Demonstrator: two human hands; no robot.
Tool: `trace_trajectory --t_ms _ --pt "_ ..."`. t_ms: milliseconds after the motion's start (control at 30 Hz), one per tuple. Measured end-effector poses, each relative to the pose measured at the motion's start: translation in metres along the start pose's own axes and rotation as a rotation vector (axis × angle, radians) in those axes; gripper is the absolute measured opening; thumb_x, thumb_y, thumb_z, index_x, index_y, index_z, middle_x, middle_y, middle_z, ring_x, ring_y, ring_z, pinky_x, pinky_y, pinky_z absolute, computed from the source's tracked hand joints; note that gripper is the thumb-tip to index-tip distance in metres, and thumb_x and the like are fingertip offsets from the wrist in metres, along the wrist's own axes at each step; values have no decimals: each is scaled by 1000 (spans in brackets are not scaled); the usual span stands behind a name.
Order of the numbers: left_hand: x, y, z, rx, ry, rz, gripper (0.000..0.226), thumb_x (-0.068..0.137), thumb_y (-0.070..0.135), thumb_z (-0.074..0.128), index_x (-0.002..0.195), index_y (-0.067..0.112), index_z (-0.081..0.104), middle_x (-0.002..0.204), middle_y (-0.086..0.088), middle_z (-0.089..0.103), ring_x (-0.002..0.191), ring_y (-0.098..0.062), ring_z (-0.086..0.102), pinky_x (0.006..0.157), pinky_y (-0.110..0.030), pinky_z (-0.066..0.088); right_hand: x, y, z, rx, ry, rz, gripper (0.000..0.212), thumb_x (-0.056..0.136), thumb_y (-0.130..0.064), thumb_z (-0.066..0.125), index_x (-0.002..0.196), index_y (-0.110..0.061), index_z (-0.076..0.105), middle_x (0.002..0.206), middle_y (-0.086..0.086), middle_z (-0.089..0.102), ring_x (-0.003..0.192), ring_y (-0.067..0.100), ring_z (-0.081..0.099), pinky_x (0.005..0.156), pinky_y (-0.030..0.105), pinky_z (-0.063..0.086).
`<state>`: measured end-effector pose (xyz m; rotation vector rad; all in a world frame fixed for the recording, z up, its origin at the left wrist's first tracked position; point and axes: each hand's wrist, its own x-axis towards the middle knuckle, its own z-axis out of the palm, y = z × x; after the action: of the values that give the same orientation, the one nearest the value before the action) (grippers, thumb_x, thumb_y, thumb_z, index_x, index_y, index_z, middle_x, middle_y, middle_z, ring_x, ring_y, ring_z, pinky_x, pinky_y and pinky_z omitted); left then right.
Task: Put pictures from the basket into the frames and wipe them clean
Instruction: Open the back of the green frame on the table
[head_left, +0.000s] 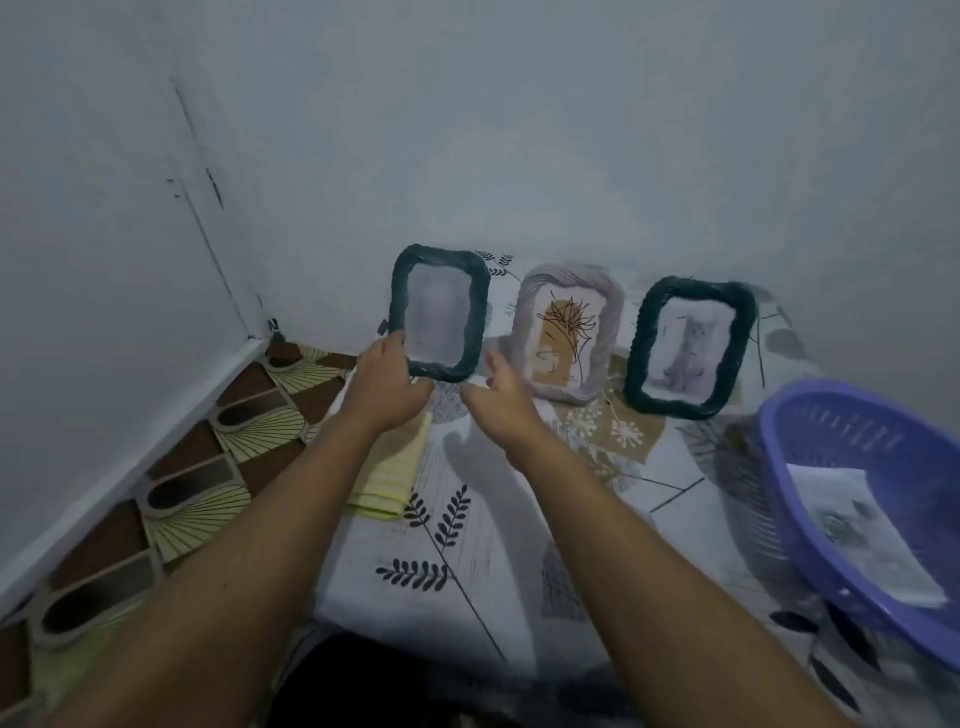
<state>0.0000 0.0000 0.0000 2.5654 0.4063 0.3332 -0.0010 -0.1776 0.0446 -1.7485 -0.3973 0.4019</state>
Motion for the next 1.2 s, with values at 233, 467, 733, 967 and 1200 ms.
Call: trace_trajectory --t_ms 233,467,733,967,1200 --pt "46 -31 28 -238 15 -154 84 67 38 56 141 3 33 134 -19 48 123 -39 50 100 -57 45 60 26 16 -32 64 -12 42 85 6 56 105 -30 50 106 -4 62 95 3 58 74 8 47" --pt "46 -20 28 -506 72 -165 62 86 5 60 142 17 38 129 0 57 114 -18 55 90 -28 41 87 42 26 -11 103 78 51 84 1 56 131 -15 45 120 4 60 104 18 56 77 25 45" --pt "42 -19 19 -580 94 -245 55 87 4 57 139 14 43 117 -2 62 106 -22 60 82 -28 44 83 39 28 34 151 66 44 83 3 55 116 -25 49 118 3 64 108 18 59 76 23 46" --pt "17 -6 -5 -541 107 -190 60 93 14 58 149 15 34 122 5 54 113 -18 54 101 -35 44 52 22 21 83 143 24 39 87 -5 63 105 -37 50 103 -14 62 100 12 62 89 33 54" --pt "-31 26 -15 -538 135 -66 45 102 15 50 146 11 37 136 -4 54 122 -24 57 105 -43 46 -11 6 -11 186 229 -9 48 90 4 56 127 -26 48 105 -21 59 97 -4 56 79 19 48"
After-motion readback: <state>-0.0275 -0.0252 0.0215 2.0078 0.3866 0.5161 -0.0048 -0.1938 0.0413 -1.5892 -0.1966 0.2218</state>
